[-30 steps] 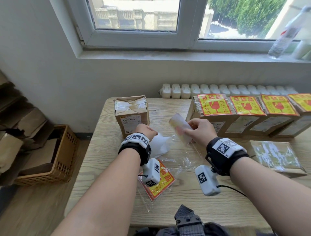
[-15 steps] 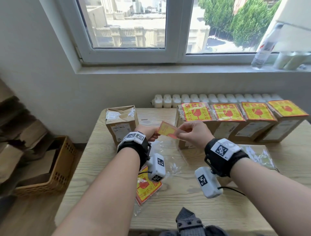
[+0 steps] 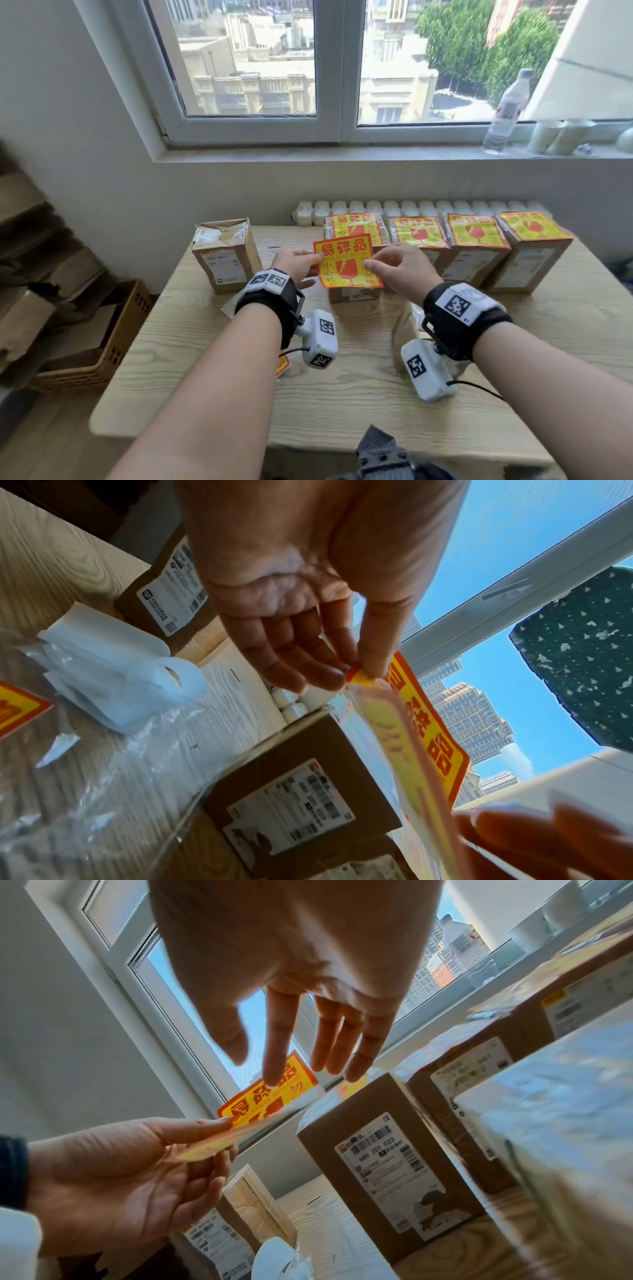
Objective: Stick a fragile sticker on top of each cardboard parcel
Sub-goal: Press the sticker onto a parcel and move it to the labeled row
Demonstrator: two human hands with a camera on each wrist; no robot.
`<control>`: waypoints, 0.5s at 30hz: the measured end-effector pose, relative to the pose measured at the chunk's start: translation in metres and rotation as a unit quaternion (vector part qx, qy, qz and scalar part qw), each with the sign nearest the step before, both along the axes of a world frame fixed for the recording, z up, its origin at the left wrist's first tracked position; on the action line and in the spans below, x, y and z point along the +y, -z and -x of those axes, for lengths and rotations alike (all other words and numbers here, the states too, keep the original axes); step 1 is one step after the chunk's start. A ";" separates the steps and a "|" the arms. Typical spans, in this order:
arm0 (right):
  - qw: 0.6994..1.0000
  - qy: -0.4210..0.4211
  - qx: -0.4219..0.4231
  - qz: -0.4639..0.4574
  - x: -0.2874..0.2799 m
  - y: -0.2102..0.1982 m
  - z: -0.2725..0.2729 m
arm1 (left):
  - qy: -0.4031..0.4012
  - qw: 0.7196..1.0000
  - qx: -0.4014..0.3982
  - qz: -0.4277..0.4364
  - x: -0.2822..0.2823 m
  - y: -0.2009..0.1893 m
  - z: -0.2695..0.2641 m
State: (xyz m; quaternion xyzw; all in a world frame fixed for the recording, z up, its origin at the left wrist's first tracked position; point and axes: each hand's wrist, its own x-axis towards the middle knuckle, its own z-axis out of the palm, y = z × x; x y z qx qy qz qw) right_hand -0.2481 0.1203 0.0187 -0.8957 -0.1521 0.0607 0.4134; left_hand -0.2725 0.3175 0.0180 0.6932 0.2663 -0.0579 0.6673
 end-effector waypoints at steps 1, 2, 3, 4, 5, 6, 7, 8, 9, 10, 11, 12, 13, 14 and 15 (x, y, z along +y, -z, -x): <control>1.000 0.010 0.003 -0.005 -0.008 0.000 0.000 | 0.005 1.000 -0.004 -0.002 -0.007 0.000 0.000; 1.000 0.016 0.008 -0.014 -0.015 0.000 0.000 | 0.011 1.000 -0.005 -0.003 -0.014 -0.001 0.001; 0.999 0.020 0.015 -0.021 -0.023 0.000 0.000 | 0.015 1.000 -0.007 -0.001 -0.022 0.000 0.002; 0.999 0.023 0.022 -0.028 -0.031 0.000 0.001 | 0.017 1.000 -0.009 0.002 -0.029 0.000 0.002; 0.999 0.027 0.025 -0.030 -0.038 0.002 0.002 | 0.019 1.000 -0.011 0.007 -0.037 0.001 0.002; 0.999 0.033 0.025 -0.030 -0.046 0.003 0.003 | 0.021 1.000 -0.013 0.010 -0.044 0.002 0.002; 0.998 0.044 0.026 -0.026 -0.053 0.005 0.003 | 0.023 0.999 -0.015 0.016 -0.051 0.003 0.002; 0.998 0.057 0.027 -0.024 -0.060 0.007 0.003 | 0.027 0.999 -0.016 0.021 -0.058 0.003 0.002; 0.997 0.069 0.028 -0.021 -0.066 0.008 0.003 | 0.031 0.999 -0.016 0.029 -0.065 0.004 0.002; 0.996 0.082 0.028 -0.020 -0.073 0.010 0.003 | 0.038 0.999 -0.016 0.035 -0.072 0.004 0.003; 0.995 0.095 0.030 -0.019 -0.079 0.012 0.003 | 0.044 0.998 -0.015 0.041 -0.079 0.005 0.002; 0.993 0.108 0.032 -0.019 -0.086 0.014 0.003 | 0.053 0.997 -0.015 0.045 -0.086 0.006 0.003; 0.992 0.118 0.034 -0.022 -0.093 0.015 0.003 | 0.058 0.997 -0.016 0.049 -0.093 0.007 0.003; 0.991 0.127 0.036 -0.024 -0.100 0.016 0.003 | 0.062 0.997 -0.017 0.050 -0.100 0.009 0.002; 0.990 0.134 0.038 -0.026 -0.107 0.017 0.003 | 0.064 0.996 -0.020 0.050 -0.106 0.011 0.001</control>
